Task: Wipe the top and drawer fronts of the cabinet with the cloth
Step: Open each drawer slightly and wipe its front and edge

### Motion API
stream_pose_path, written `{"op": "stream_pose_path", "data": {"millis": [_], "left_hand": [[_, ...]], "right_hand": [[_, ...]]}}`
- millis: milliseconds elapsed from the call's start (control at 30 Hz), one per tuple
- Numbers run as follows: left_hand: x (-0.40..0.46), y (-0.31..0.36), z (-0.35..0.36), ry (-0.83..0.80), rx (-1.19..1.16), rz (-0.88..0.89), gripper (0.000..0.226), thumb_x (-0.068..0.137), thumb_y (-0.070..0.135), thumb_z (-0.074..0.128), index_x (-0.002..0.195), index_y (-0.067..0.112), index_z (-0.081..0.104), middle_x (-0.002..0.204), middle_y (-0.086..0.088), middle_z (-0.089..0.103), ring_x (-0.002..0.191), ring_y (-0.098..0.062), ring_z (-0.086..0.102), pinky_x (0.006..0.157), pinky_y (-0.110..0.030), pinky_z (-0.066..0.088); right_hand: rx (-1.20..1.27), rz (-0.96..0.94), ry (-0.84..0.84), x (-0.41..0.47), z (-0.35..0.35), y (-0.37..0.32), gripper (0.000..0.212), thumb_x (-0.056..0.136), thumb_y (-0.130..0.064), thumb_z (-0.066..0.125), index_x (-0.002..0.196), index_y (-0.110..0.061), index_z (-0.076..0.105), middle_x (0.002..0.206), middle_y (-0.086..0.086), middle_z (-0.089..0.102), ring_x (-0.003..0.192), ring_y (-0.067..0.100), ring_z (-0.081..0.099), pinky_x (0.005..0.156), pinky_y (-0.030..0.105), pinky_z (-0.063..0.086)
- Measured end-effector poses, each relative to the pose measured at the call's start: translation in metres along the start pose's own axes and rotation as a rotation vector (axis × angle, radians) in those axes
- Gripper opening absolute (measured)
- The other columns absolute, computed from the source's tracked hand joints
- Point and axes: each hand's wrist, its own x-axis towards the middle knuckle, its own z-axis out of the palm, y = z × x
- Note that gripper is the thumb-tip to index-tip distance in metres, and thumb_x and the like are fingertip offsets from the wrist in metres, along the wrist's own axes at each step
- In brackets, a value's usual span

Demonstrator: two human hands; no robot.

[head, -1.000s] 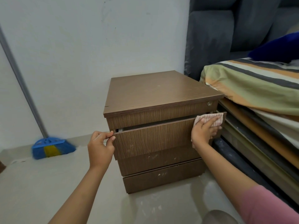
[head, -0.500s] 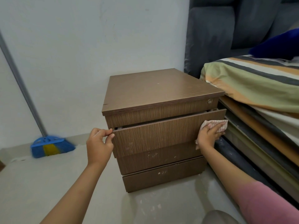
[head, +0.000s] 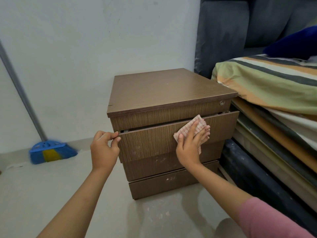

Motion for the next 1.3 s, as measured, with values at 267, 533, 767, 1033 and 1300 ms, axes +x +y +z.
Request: {"op": "stream_pose_path", "data": {"millis": [267,533,767,1033,1300], "left_hand": [[0.001,-0.002,-0.001,-0.009,-0.004,0.0,0.014,0.08,0.003,0.068,0.094,0.001,0.07,0.086,-0.007,0.058,0.077,-0.016,0.055,0.066,-0.012,0.04],[-0.001,-0.004,0.001,0.005,-0.003,-0.024,0.015,0.081,0.005,0.067,0.096,0.003,0.069,0.088,-0.006,0.057,0.078,-0.013,0.053,0.065,-0.008,0.037],[0.001,-0.007,0.0,0.002,-0.002,-0.017,0.014,0.081,0.006,0.068,0.095,0.004,0.07,0.088,-0.007,0.057,0.078,-0.012,0.053,0.067,-0.007,0.037],[0.003,-0.009,0.0,-0.008,-0.022,-0.018,0.013,0.08,0.006,0.069,0.093,0.005,0.071,0.085,-0.005,0.058,0.073,-0.006,0.051,0.067,-0.007,0.037],[0.006,-0.009,-0.003,-0.021,-0.057,-0.04,0.013,0.078,0.006,0.071,0.091,0.007,0.072,0.083,0.0,0.056,0.071,0.004,0.051,0.065,-0.001,0.036]], "right_hand": [[0.016,0.099,0.027,-0.001,0.002,0.03,0.074,0.093,-0.045,0.028,0.143,-0.026,-0.023,0.146,0.017,-0.039,0.135,0.039,-0.032,0.11,0.052,-0.009],[0.043,0.01,0.14,-0.004,0.032,-0.021,0.07,0.095,-0.039,0.029,0.147,-0.017,-0.013,0.146,0.024,-0.035,0.133,0.042,-0.034,0.108,0.059,-0.019],[-0.075,-0.106,0.116,-0.038,0.078,-0.023,0.071,0.095,-0.034,0.038,0.149,-0.015,-0.004,0.148,0.025,-0.03,0.135,0.042,-0.032,0.109,0.05,-0.022],[-0.125,-0.117,0.082,-0.028,0.058,0.003,0.073,0.095,-0.042,0.035,0.147,-0.024,-0.013,0.146,0.018,-0.036,0.135,0.039,-0.034,0.108,0.046,-0.024],[-0.005,-0.095,0.15,-0.035,0.083,-0.057,0.072,0.096,-0.038,0.036,0.148,-0.018,-0.009,0.145,0.019,-0.036,0.133,0.035,-0.038,0.101,0.034,-0.035]]}}
